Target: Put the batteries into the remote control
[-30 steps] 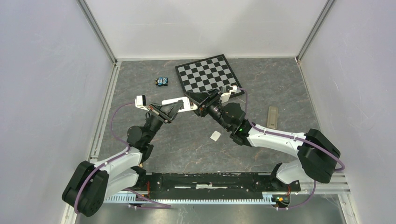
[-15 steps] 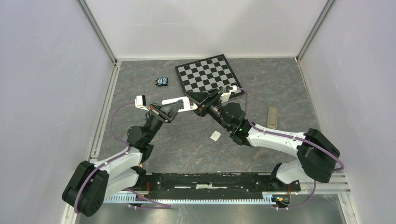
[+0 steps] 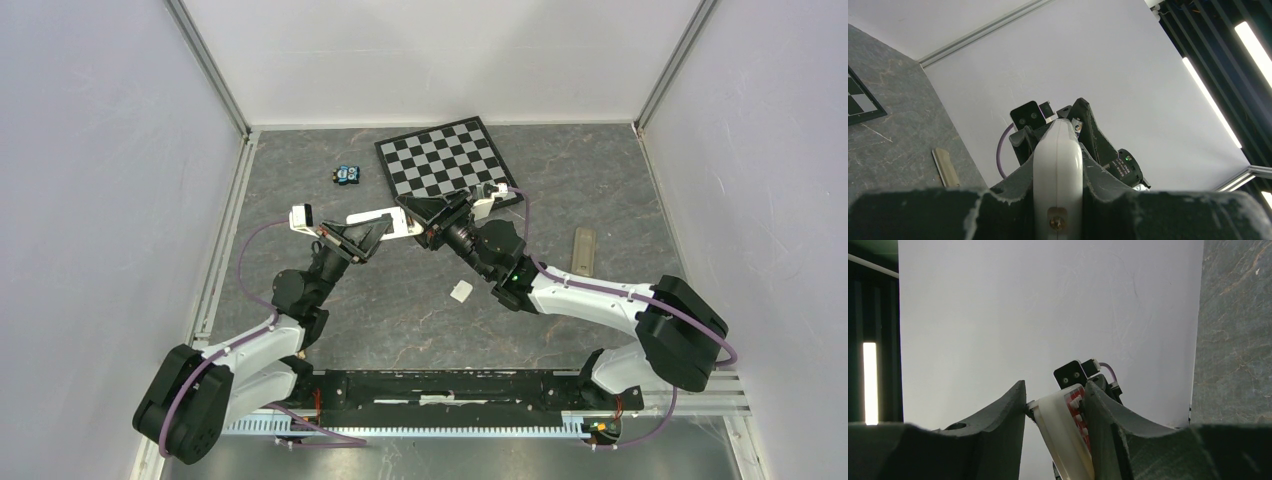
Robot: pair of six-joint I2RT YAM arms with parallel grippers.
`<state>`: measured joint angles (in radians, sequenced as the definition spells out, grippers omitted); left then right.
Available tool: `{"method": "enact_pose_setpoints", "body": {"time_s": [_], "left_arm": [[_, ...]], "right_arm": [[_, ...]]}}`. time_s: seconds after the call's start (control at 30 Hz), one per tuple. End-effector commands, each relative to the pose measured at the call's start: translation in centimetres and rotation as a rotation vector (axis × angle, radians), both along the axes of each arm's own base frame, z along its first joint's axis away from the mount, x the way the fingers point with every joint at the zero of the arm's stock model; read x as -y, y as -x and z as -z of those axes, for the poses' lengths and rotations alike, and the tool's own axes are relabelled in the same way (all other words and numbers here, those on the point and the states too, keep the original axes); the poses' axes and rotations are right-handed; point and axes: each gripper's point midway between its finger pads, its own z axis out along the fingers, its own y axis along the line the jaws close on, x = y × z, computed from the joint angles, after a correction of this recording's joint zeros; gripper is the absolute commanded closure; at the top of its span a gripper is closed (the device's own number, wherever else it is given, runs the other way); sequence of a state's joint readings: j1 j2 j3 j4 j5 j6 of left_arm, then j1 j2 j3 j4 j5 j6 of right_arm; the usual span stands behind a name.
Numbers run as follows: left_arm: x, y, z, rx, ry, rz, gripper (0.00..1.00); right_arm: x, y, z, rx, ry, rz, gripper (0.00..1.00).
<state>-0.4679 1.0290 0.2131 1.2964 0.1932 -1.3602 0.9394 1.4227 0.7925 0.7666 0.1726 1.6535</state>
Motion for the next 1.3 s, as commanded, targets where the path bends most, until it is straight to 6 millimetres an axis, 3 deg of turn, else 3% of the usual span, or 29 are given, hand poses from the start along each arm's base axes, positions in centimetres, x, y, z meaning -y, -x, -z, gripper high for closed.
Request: {"method": "enact_pose_setpoints", "body": {"time_s": [0.0, 0.1, 0.27, 0.43, 0.53, 0.9, 1.27], "left_arm": [[-0.5, 0.1, -1.8, 0.05, 0.038, -0.022, 0.98], [-0.5, 0.0, -1.5, 0.049, 0.03, -0.024, 0.98], [-0.5, 0.0, -1.1, 0.039, 0.023, -0.03, 0.98], [-0.6, -0.1, -0.8, 0.032, 0.012, -0.039, 0.98], [-0.6, -0.1, -0.8, 0.033, 0.006, -0.045, 0.98], [-0.6, -0.1, -0.8, 0.033, 0.004, -0.047, 0.98], [-0.7, -0.9, -1.4, 0.012, 0.011, -0.066, 0.98]], "right_arm": [[-0.4, 0.5, -1.4, 0.013, -0.044, -0.031, 0.89], [-0.5, 0.6, -1.3, 0.012, -0.04, -0.034, 0.85], [-0.4, 0.1, -1.1, 0.026, -0.006, -0.019, 0.41], [0.5, -0.3, -1.5, 0.069, 0.031, 0.01, 0.26], [0.7, -0.3, -1.3, 0.07, 0.044, 0.012, 0.27], [0.5, -0.2, -0.7, 0.053, 0.025, -0.01, 0.57], [0.2, 0.7, -0.1, 0.045, 0.02, -0.061, 0.75]]}}
